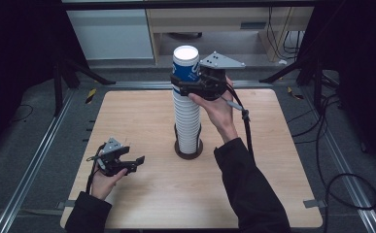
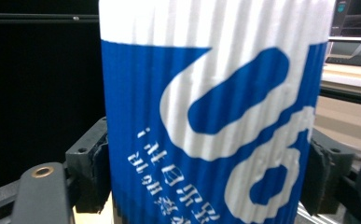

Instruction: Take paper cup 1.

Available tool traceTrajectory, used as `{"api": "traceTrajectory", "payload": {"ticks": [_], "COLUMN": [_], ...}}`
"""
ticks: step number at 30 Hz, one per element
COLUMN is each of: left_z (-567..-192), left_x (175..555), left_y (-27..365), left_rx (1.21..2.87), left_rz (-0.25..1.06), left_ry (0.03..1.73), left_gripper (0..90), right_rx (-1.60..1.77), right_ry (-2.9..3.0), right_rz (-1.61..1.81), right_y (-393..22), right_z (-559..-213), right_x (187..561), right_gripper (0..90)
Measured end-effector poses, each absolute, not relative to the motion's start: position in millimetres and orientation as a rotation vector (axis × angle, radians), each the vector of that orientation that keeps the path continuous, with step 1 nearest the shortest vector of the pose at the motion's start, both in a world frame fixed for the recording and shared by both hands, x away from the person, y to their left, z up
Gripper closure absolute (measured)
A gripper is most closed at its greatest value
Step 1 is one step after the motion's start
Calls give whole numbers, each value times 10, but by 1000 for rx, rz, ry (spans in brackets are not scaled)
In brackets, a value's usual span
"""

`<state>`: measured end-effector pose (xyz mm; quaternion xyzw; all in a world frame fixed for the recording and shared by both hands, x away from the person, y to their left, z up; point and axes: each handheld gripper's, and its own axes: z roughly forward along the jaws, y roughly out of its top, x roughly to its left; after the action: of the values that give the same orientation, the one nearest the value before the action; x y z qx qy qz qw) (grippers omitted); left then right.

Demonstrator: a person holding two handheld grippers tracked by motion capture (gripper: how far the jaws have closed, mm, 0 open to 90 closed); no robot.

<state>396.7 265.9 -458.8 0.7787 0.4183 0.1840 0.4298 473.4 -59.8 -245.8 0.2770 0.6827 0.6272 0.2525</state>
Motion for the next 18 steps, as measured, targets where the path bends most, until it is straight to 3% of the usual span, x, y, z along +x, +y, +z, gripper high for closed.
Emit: {"api": "traceTrajectory", "payload": {"ticks": [18], "left_z": [-4594], "left_x": [3969], "left_y": [2658], "left_rx": [1943], "left_rz": [456], "left_ry": [1044], "left_gripper": [208], "right_rx": [705], "right_ry": [1772], "right_rz": [1767], "right_y": [-674], "right_z": [-2099], "right_x": [4674], "right_gripper": [212]}}
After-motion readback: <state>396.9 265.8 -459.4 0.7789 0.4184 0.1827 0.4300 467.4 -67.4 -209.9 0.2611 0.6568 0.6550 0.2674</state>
